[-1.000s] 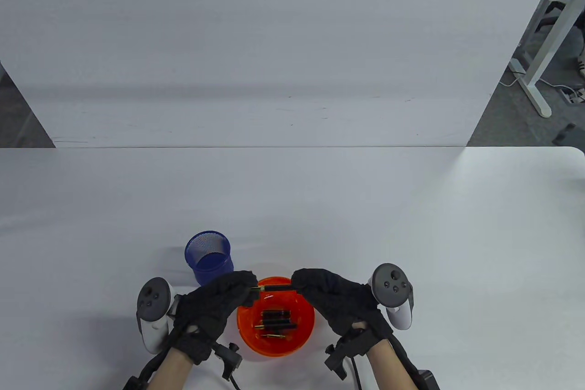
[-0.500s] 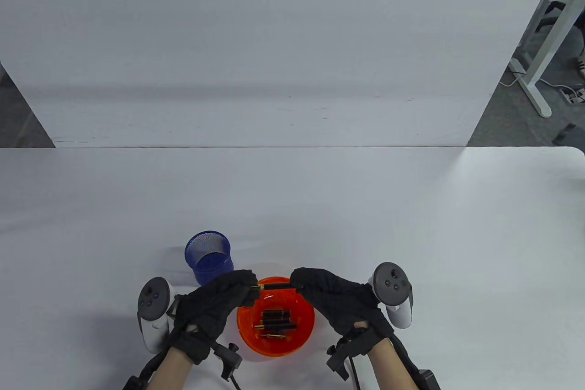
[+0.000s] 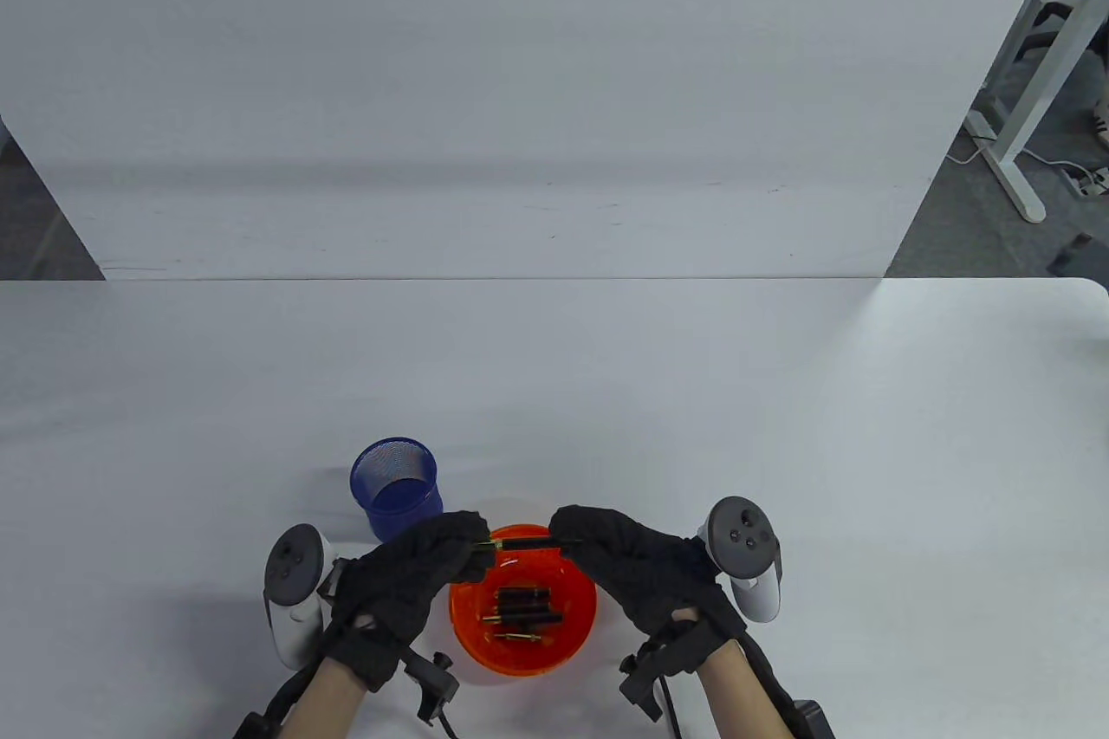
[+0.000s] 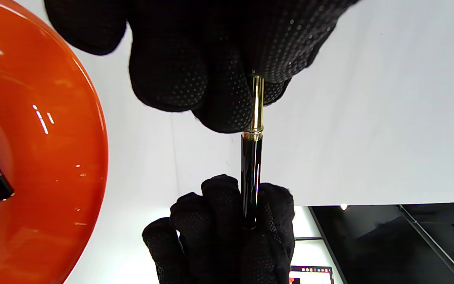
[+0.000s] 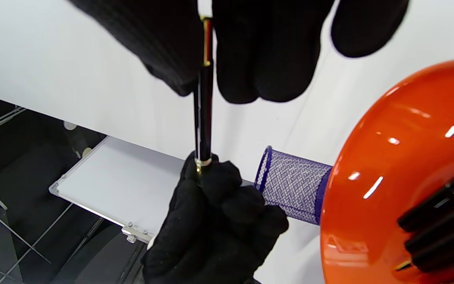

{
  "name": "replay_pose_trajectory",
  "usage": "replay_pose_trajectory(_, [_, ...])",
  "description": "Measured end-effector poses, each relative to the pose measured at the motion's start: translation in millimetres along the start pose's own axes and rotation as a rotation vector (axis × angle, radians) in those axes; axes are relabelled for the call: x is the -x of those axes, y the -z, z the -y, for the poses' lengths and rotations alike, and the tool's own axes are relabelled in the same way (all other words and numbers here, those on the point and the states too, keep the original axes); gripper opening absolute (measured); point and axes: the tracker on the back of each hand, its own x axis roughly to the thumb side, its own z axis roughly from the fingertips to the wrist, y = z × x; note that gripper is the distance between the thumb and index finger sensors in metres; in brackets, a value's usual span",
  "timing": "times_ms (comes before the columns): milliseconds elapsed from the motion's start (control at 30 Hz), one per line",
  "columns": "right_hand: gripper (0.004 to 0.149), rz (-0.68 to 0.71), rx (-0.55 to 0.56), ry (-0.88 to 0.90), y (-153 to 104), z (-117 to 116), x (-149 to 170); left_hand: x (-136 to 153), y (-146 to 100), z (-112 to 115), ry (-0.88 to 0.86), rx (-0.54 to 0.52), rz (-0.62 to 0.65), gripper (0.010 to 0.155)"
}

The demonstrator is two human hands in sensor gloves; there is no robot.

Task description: Assemble fountain pens from components

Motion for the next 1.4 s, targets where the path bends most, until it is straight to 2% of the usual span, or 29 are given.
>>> replay_pose_trajectory(367, [0.045, -0.004, 0.004, 0.014, -0.1, 0.2, 1.8, 0.9, 0.3, 0.1, 0.000, 0.010, 0.004, 0.041])
replay_pose_trajectory(533, [0.039, -0.004, 0.003, -0.016, 0.4, 1.0, 0.3, 1.6, 0.4, 0.1, -0.002, 0.009, 0.000, 0.041])
replay_pose_trajectory(833, [0.045, -0.011, 0.012, 0.012, 0.2, 0.7, 2.7, 1.5, 0.4, 0.7, -0.004, 0.021, 0.000, 0.041])
replay_pose_trajectory(967, [0.040, -0.003, -0.002, 0.011, 0.6, 1.3, 2.2, 1.9, 0.6, 0.6, -0.006, 0.020, -0.001, 0.041])
replay_pose_trajectory(1267, [0.046, -0.011, 0.011, 0.022, 0.4, 1.0, 4.6, 1.9, 0.8, 0.7, -0.005, 0.023, 0.002, 0.041])
replay_pose_trajectory(1400, [0.041, -0.004, -0.016, 0.025, 1.0, 1.2, 3.7, 2.3, 1.1, 0.4, -0.007, 0.020, 0.000, 0.042])
